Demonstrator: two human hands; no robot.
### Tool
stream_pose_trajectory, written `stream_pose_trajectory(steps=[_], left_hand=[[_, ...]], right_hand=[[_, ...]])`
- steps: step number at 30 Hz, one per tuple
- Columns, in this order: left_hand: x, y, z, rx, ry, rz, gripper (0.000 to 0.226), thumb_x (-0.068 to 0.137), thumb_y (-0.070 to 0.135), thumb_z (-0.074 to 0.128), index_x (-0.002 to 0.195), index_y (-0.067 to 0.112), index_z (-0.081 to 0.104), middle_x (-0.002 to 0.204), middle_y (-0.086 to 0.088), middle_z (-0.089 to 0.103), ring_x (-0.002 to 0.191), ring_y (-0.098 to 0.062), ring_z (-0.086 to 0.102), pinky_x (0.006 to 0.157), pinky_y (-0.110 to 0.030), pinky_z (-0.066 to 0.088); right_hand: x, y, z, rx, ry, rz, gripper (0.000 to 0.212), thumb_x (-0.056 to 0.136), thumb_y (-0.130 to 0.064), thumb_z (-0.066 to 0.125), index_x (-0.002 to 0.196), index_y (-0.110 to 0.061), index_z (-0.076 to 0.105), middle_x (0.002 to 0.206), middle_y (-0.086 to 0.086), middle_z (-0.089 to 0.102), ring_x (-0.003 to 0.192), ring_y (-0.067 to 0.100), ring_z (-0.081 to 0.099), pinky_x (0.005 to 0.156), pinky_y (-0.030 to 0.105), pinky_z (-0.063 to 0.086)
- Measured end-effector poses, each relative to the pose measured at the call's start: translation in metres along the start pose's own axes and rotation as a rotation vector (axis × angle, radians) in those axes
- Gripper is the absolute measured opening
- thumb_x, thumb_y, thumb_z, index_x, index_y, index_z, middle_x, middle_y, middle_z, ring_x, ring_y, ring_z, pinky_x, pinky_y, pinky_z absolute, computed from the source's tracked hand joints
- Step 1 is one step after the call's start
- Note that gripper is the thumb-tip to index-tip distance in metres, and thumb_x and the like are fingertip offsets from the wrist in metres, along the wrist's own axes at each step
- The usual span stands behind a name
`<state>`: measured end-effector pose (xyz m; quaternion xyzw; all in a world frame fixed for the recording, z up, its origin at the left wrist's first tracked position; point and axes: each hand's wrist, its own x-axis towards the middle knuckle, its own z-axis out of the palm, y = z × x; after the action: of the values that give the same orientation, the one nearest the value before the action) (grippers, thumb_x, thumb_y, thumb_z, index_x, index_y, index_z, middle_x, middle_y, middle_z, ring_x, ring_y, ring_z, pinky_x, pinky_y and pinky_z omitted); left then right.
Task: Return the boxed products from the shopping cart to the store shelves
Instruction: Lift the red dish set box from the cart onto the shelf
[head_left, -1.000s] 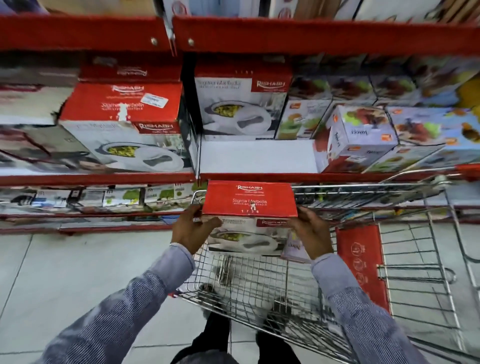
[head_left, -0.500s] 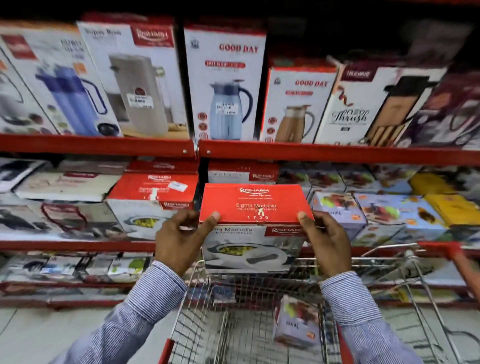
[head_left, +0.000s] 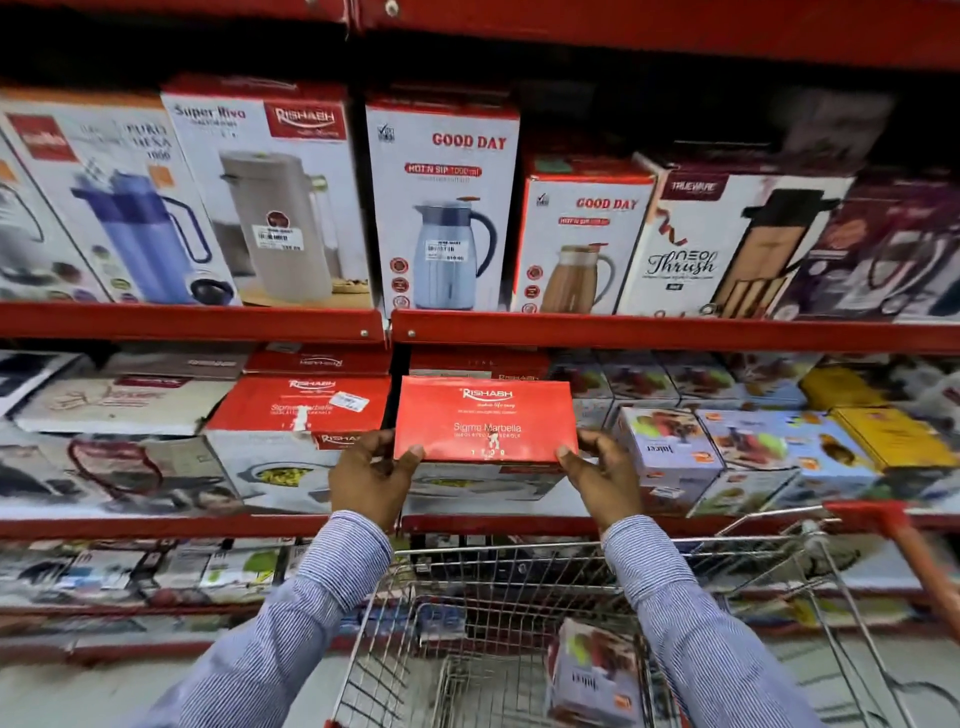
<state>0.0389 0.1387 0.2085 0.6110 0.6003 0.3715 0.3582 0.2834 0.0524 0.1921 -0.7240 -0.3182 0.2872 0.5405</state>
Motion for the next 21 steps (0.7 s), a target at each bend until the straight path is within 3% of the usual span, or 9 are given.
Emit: stream_pose_trajectory(steps=[4,6,11,15,18,21], left_hand=[[0.005,-0.01,0.006,0.091,0.02,0.008,0.034,0.083,0.032,0.074,0.112,0.015,0.072,0.106,-0.009,0.077,0.094,-0.03,0.072,0.079,-0.026,0.042],[0.009,-0.012,0.008,0.127,0.029,0.022,0.032,0.085,0.031,0.073,0.114,0.017,0.073,0.102,-0.01,0.078,0.094,-0.032,0.072,0.078,-0.026,0.042],[0.018,-0.016,0.008,0.213,-0.019,0.064,0.025,0.089,0.03,0.068,0.109,0.017,0.074,0.095,-0.009,0.079,0.075,-0.02,0.066,0.074,-0.022,0.042],[0.022,-0.016,0.007,0.277,0.055,0.192,0.022,0.086,0.031,0.072,0.092,0.01,0.076,0.085,-0.01,0.079,0.063,-0.017,0.063,0.07,-0.021,0.041],[0.022,-0.011,0.009,0.302,0.074,0.252,0.02,0.087,0.032,0.07,0.095,0.015,0.078,0.083,-0.006,0.08,0.056,-0.016,0.064,0.066,-0.022,0.052],[0.018,-0.009,0.008,0.437,0.066,0.279,0.025,0.088,0.038,0.066,0.104,0.021,0.076,0.083,-0.005,0.079,0.052,-0.02,0.063,0.06,-0.026,0.055]], right_hand=[[0.007,0.011,0.008,-0.036,-0.008,0.044,0.031,0.084,-0.028,0.069,0.113,-0.018,0.063,0.125,0.003,0.064,0.107,0.022,0.063,0.096,0.043,0.052],[0.011,0.011,0.011,-0.044,-0.014,0.057,0.034,0.084,-0.029,0.07,0.115,-0.016,0.063,0.126,0.004,0.062,0.111,0.023,0.061,0.097,0.044,0.052],[0.019,0.003,0.018,-0.063,-0.039,0.035,0.033,0.085,-0.03,0.069,0.114,-0.014,0.063,0.116,0.002,0.066,0.104,0.024,0.065,0.094,0.044,0.054],[0.027,-0.003,0.02,-0.165,-0.057,-0.009,0.04,0.086,-0.034,0.066,0.12,-0.013,0.061,0.107,-0.007,0.062,0.098,0.014,0.06,0.085,0.026,0.042],[0.031,-0.007,0.022,-0.209,-0.067,-0.009,0.041,0.087,-0.036,0.064,0.121,-0.014,0.06,0.103,-0.008,0.062,0.091,0.009,0.057,0.083,0.021,0.037],[0.032,-0.012,0.021,-0.208,-0.109,-0.001,0.041,0.089,-0.036,0.062,0.123,-0.012,0.059,0.11,-0.002,0.067,0.096,0.014,0.061,0.082,0.021,0.038]])
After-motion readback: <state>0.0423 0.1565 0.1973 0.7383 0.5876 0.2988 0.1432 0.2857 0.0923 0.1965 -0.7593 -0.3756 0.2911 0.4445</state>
